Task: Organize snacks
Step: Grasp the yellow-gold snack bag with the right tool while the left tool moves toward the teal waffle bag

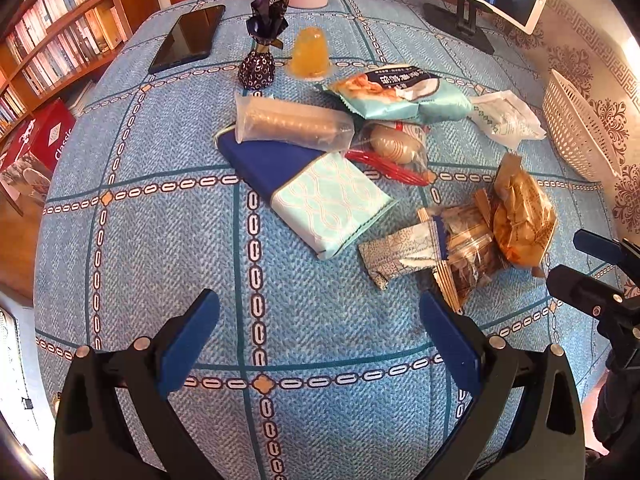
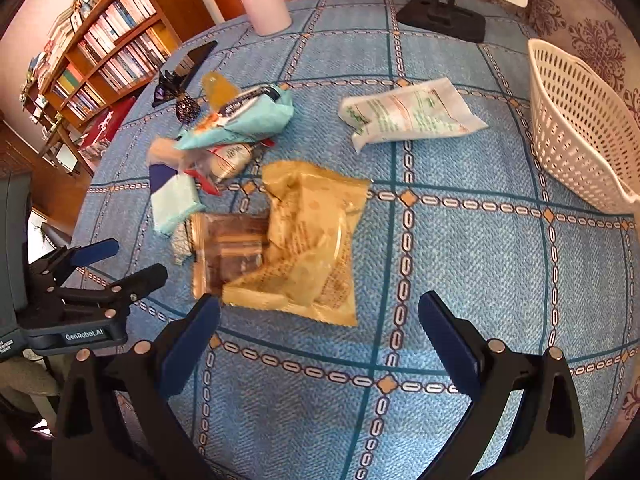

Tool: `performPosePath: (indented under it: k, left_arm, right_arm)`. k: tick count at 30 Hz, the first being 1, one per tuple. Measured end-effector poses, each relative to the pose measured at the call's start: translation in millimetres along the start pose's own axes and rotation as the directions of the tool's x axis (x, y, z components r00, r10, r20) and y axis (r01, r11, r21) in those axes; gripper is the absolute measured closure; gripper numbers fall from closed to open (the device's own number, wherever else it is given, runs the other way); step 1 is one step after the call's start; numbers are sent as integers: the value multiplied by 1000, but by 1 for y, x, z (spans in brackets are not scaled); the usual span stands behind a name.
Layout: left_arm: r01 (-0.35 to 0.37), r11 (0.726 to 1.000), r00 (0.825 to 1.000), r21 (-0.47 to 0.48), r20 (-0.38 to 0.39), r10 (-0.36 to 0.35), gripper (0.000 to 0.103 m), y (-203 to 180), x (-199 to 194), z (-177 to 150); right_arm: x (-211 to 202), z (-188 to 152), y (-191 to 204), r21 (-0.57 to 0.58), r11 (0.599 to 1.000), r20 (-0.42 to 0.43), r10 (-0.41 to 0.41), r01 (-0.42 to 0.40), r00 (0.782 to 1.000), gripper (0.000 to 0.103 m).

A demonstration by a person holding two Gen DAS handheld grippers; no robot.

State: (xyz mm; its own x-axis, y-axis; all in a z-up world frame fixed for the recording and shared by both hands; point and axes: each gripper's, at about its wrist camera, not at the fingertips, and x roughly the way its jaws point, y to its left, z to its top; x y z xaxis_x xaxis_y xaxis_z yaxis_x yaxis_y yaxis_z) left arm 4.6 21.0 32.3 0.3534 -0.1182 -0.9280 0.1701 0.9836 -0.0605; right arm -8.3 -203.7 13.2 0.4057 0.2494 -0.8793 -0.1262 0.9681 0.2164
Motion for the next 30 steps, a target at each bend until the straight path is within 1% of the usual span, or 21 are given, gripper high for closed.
performPosePath:
  k: [3,5,7,9,10,11,14,16,18,20,23,30]
  left_arm:
    - [11,1000,1000,-10,16,-11,2,3,-4,10]
    - [16,1000,1000,-13,26,-16,2,5,-6,17]
    - [20,1000,999,-15,36,-19,2,8,-9,21]
    - [30,999,999,-19,44,-29,2,11,-10,28]
    - [35,999,998,-17,49,-35,2,10,-10,30]
    - [41,999,998,-12,57,-40,2,8,-12,31]
    - [53,999,995,10,80,-54,2,3,-15,44]
    - [64,998,994,25,88,-66,2,-1,-15,54]
    - [72,997,993,37,96,-75,2,-6,-14,64]
    - [89,995,991,42,100,-93,2,-11,-13,74]
    - [123,991,986,60,109,-129,2,-21,-11,90]
    - [157,976,980,151,98,-173,2,-48,4,116]
  right_arm:
    - [7,19,-3,28,1000,-2,12,-12,1000,5]
    - [18,31,-4,41,999,-19,1,-1,1000,7]
    - [33,39,-4,62,998,-47,-6,9,999,12]
    - [44,44,-6,89,996,-81,5,2,997,20]
    - [50,43,-7,96,995,-98,-1,10,995,22]
    - [55,43,-8,102,995,-112,-4,16,994,27]
    - [57,42,-5,85,996,-110,-25,34,994,29]
    - [58,42,-3,74,996,-111,-42,50,993,36]
    - [57,42,-5,88,995,-112,-25,35,993,49]
    - [55,41,-9,107,994,-112,-4,16,994,51]
    - [52,36,-10,116,993,-114,3,10,993,53]
    - [39,19,-16,130,991,-114,-1,16,994,53]
